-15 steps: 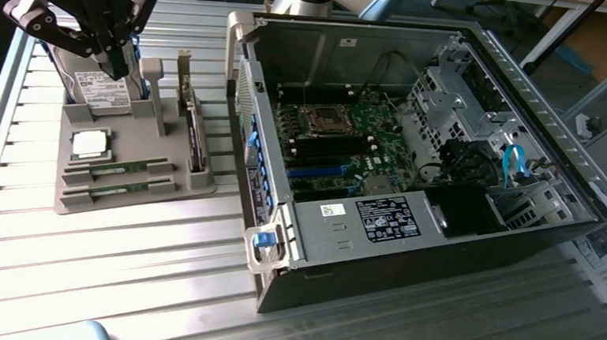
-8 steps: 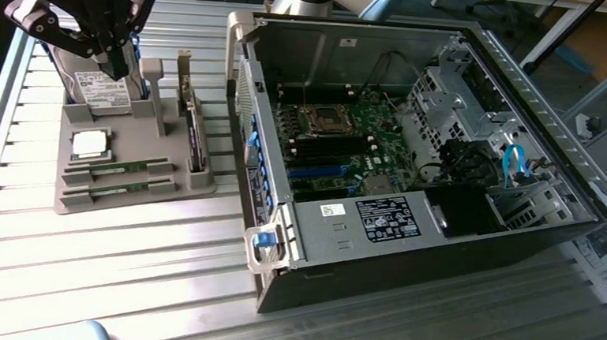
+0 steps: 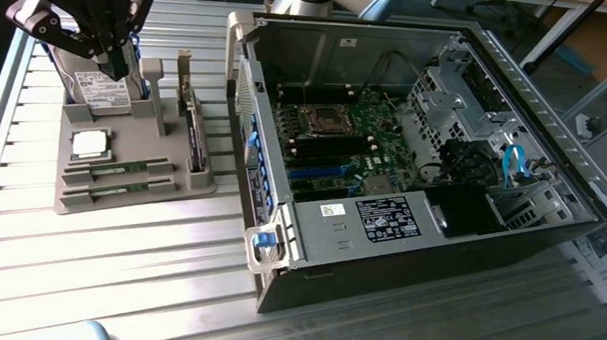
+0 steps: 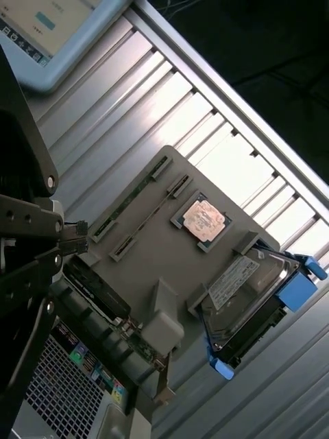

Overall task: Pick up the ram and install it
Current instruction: 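Pick up the ram and move it above insertion slot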

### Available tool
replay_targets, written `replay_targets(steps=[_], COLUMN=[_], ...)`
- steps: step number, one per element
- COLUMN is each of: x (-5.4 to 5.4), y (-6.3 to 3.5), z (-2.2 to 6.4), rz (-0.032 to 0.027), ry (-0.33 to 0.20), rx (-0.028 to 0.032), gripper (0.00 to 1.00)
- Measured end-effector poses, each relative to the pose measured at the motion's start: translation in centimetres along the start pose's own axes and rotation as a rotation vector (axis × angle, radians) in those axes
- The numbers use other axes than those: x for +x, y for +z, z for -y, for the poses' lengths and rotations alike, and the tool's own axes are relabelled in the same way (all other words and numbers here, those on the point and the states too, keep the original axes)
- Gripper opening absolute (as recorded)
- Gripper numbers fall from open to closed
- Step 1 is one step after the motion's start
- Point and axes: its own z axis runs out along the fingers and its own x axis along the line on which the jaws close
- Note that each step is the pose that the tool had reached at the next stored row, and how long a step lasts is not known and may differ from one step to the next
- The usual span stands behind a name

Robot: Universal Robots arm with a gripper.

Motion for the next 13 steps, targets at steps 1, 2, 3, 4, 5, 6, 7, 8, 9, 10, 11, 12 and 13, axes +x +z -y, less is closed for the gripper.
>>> replay_targets(steps=[1, 2, 3, 4, 5, 6, 7, 8, 9, 10, 11, 12, 13], x=[0.0, 0.0, 0.0, 0.0, 0.0, 0.0, 0.0, 0.0, 0.0, 0.0, 0.0, 0.0, 0.0], y=[0.0, 0.0, 0.0, 0.0, 0.0, 0.0, 0.0, 0.0, 0.0, 0.0, 0.0, 0.0, 0.0], z=[0.0, 0.0, 0.0, 0.0, 0.0, 0.0, 0.0, 0.0, 0.0, 0.0, 0.0, 0.0, 0.0], rz=[-0.0003, -0.0006, -0.0008, -0.0011, -0.0015, -0.0017, -0.0019, -0.0022, -0.0024, -0.0027, -0.0032, -0.0036, -0.0039], ry=[-0.008, -0.012, -0.019, -0.024, -0.03, -0.035, -0.04, -0.045, -0.051, -0.056, -0.066, -0.073, -0.077], rx=[0.0003, 0.0005, 0.0007, 0.0008, 0.0011, 0.0012, 0.0014, 0.0016, 0.0018, 0.002, 0.0024, 0.0027, 0.0028], gripper=[0.11, 0.11, 0.11, 0.11, 0.11, 0.11, 0.11, 0.11, 0.11, 0.11, 0.11, 0.11, 0.11])
